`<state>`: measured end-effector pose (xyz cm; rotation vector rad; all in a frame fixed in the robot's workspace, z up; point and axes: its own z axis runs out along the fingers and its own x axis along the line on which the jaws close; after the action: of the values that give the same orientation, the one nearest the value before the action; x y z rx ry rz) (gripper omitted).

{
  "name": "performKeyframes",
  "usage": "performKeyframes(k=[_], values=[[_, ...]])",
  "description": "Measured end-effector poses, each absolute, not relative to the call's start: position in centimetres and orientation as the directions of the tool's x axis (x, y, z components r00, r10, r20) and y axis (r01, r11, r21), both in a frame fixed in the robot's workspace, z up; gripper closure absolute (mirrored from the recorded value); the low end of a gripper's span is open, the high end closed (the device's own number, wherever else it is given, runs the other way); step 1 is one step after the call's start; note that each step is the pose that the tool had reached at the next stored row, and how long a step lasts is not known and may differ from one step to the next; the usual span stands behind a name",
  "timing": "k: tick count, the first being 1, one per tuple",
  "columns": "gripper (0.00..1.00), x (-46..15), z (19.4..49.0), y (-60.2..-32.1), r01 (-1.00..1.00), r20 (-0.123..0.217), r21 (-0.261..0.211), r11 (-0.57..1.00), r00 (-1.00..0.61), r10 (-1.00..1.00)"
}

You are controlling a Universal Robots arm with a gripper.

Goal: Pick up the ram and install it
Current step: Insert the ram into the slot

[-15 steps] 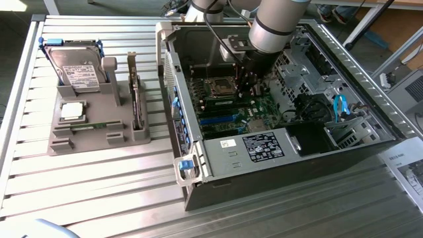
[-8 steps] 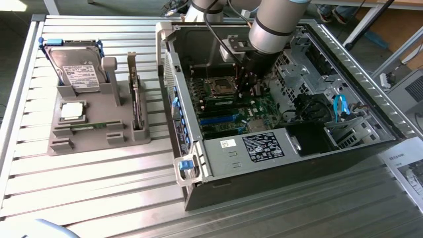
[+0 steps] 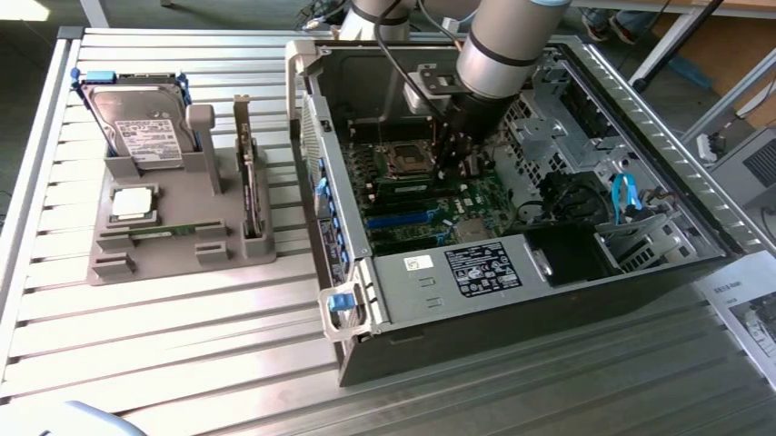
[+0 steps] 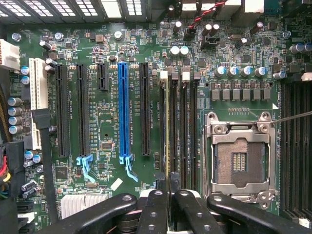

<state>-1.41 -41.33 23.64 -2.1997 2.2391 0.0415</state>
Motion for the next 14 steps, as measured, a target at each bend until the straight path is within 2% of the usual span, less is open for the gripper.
performKeyframes(k=[14], values=[[0.88,-1.34,23.82,-41.33,-1.0,-0.02,0.017,0.015,-0.016,-1.0]])
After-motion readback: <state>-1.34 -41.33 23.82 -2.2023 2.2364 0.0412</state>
